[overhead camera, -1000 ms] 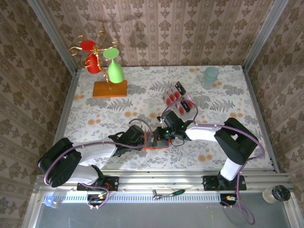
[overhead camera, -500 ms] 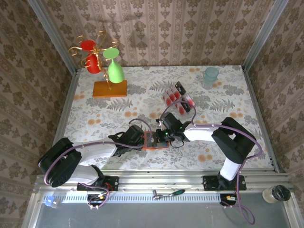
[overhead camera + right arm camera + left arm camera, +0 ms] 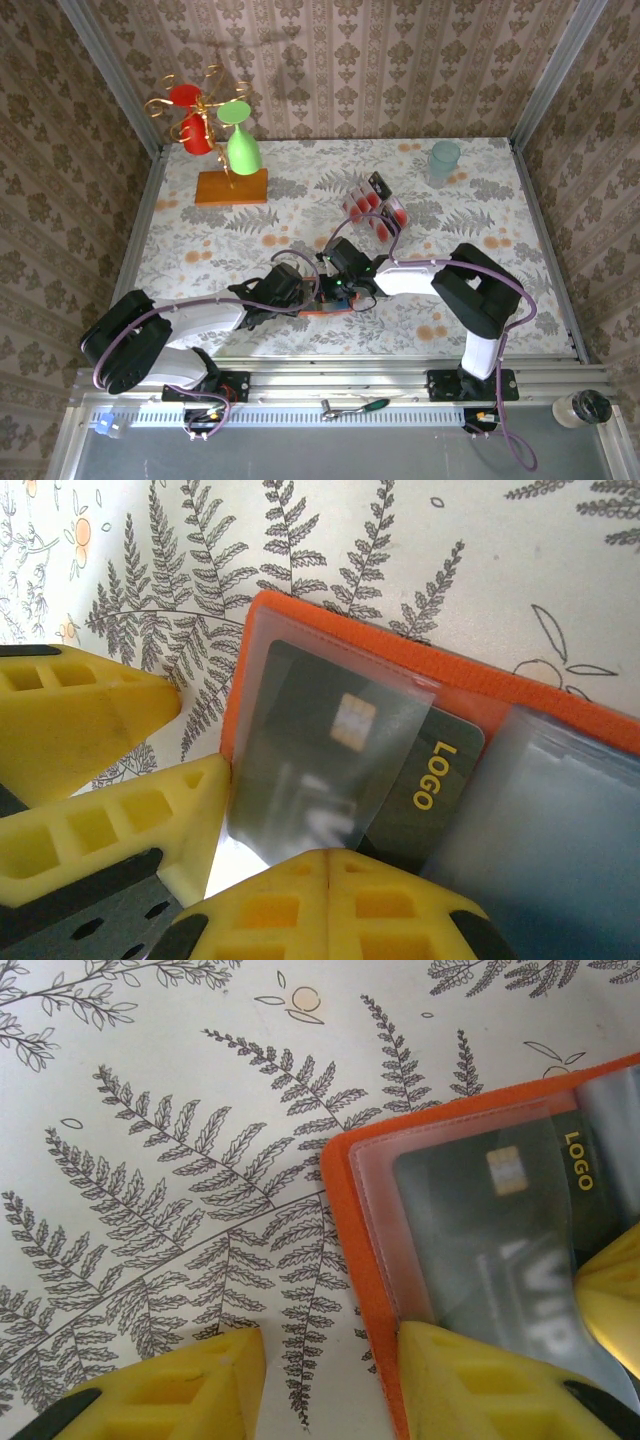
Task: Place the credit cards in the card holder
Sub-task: Insert the credit card into the card slot.
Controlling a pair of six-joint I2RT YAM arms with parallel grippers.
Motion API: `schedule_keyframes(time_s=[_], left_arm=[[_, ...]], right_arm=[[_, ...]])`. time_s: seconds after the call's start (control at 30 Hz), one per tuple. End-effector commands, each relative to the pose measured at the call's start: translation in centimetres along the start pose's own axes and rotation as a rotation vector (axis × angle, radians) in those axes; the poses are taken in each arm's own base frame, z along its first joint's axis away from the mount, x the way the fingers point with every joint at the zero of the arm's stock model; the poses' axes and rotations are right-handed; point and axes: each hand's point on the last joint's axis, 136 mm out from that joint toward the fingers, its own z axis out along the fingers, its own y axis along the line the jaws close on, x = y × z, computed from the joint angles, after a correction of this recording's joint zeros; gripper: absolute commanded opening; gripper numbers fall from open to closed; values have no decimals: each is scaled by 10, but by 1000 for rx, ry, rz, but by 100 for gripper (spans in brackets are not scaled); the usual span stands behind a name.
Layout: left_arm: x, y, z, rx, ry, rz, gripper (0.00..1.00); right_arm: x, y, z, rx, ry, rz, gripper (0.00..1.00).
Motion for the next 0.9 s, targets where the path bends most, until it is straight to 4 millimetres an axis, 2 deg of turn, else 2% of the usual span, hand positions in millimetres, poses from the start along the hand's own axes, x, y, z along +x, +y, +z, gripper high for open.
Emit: schedule_keyframes(time_s=[0.0, 0.13, 0.33, 0.87], left_arm=[[4, 5, 0, -14, 22, -23, 42], [-1, 15, -7, -56, 11, -57, 42], [5, 26, -6, -79, 29, -82, 42], [6, 24, 2, -73, 46, -70, 41]], right_arm=[[0, 6, -5, 4, 11, -23, 6], [-6, 6, -18, 8, -13, -26, 6], [-13, 1, -31, 23, -43, -26, 6], [-3, -19, -8, 61, 2, -4, 4]])
